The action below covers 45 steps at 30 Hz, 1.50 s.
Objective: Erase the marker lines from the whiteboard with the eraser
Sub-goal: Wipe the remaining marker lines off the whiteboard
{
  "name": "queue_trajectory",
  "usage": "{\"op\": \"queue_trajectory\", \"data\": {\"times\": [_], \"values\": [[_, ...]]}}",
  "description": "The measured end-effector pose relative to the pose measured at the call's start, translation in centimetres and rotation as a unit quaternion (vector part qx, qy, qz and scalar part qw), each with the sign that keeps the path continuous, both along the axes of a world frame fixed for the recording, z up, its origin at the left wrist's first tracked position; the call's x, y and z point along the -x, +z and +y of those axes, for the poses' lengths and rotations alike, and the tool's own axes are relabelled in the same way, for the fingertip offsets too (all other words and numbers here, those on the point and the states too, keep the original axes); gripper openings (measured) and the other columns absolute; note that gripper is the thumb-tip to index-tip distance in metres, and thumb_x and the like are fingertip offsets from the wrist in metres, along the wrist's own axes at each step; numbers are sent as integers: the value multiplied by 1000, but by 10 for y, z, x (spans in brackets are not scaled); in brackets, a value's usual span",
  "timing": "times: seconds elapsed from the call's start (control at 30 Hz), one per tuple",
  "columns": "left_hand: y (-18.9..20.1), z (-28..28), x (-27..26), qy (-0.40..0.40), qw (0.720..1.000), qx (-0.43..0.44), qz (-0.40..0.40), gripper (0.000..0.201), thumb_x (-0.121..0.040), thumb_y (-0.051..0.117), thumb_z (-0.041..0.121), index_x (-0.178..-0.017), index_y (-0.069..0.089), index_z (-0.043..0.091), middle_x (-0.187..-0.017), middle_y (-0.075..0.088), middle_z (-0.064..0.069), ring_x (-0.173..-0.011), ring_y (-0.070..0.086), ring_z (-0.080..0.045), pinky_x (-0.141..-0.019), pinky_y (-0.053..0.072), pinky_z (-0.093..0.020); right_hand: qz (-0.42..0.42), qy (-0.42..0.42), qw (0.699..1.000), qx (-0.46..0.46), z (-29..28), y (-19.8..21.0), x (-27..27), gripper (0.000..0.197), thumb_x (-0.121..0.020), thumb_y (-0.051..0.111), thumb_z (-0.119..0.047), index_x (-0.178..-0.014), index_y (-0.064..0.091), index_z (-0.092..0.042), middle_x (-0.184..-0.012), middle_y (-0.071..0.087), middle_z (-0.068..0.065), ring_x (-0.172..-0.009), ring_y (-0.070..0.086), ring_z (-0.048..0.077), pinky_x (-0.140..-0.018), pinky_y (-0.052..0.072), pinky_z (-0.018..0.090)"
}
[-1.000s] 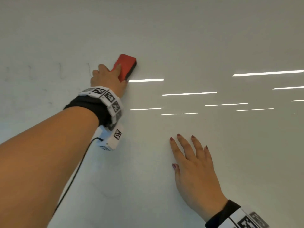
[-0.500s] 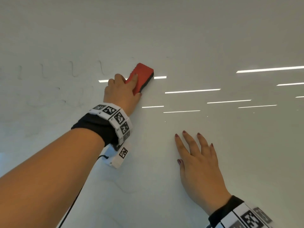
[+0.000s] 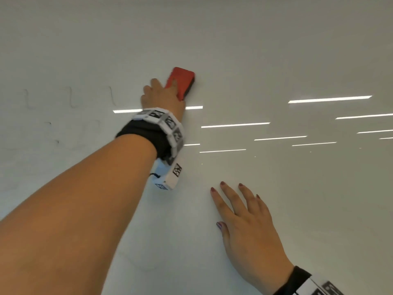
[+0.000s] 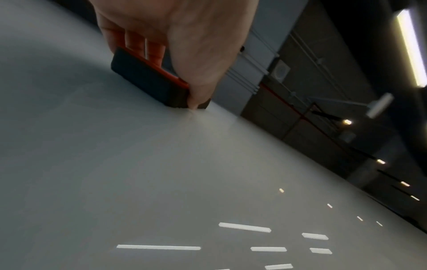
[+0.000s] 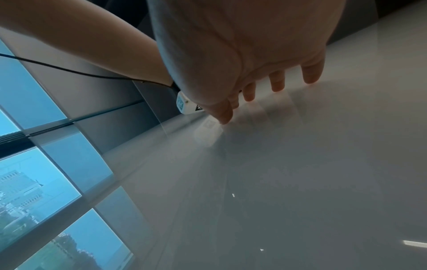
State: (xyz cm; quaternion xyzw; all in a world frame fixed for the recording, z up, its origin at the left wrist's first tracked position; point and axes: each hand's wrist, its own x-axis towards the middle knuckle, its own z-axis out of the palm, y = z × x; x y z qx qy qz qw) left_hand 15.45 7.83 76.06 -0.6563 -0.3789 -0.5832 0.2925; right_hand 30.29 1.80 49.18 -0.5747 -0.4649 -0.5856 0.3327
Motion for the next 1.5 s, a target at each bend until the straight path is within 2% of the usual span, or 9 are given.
{"op": "queue_trajectory", "data": {"times": [0.1, 0.2, 0.3, 0.6, 0.73, 0.9, 1.07, 1.27, 1.5], "values": [[-21, -22, -40, -12, 997, -41, 64, 58, -89, 49, 32, -144, 32, 26, -126, 38, -16, -110, 40, -35, -85, 35, -38, -6, -4, 1000, -3, 1, 0, 0, 69, -78, 68, -37, -142, 43, -28, -143, 46, -4, -129, 37, 28, -101, 39, 48], [-47, -27, -50, 13, 991, -74, 110, 56, -90, 47, 32, -144, 30, 24, -119, 40, -13, -105, 41, -30, -75, 29, -34, 6, -3, 1000, -2, 0, 0, 2, 76, -72, 75, -36, -141, 43, -28, -143, 47, -3, -129, 35, 27, -103, 37, 48], [-62, -16, -26, 24, 988, -87, 125, 59, -91, 45, 37, -146, 26, 24, -118, 40, -13, -102, 41, -30, -76, 31, -34, 2, -3, 1000, 2, 1, -1, 1, 74, -76, 72, -35, -143, 42, -27, -145, 45, -3, -131, 33, 27, -106, 28, 45], [-46, 32, 71, 48, 999, -17, 15, 60, -90, 47, 42, -145, 29, 26, -118, 40, -20, -105, 41, -38, -83, 38, -42, 4, 9, 1000, -3, 2, -1, 0, 69, -78, 70, -30, -142, 44, -25, -145, 44, -2, -131, 35, 29, -100, 40, 51], [-40, 26, 58, 26, 1000, -8, 10, 60, -91, 47, 41, -145, 28, 25, -120, 39, -20, -107, 41, -38, -84, 38, -41, 4, 11, 1000, -19, 7, -2, 4, 69, -78, 69, -25, -142, 43, -24, -145, 43, -1, -131, 34, 30, -107, 33, 50], [-87, 15, 33, -11, 995, -45, 92, 62, -91, 47, 44, -147, 25, 28, -120, 40, -14, -105, 41, -32, -85, 38, -39, 56, 6, 998, -32, 13, -6, 24, 75, -73, 74, -23, -142, 43, -19, -144, 46, 4, -131, 32, 34, -97, 41, 58], [-124, 31, 74, -19, 993, -49, 110, 62, -90, 51, 44, -146, 29, 29, -120, 43, -16, -102, 43, -33, -84, 38, -41, 36, 7, 999, 4, 20, -23, 49, 84, -67, 76, -17, -143, 42, -25, -146, 44, 3, -131, 34, 36, -98, 40, 59], [-80, 52, 127, 14, 998, -7, 67, 64, -90, 52, 46, -147, 26, 30, -123, 40, -19, -111, 40, -38, -91, 40, -45, 31, 6, 999, 38, 29, -43, 70, 91, -64, 78, -15, -145, 38, -26, -148, 40, 3, -133, 36, 36, -99, 40, 58], [-86, 41, 98, 0, 995, -5, 96, 64, -91, 49, 44, -147, 24, 28, -125, 38, -19, -111, 40, -38, -86, 38, -42, 35, 9, 999, 19, 32, -45, 72, 75, -80, 69, -20, -146, 35, -25, -149, 39, 4, -134, 30, 35, -100, 37, 59]]}}
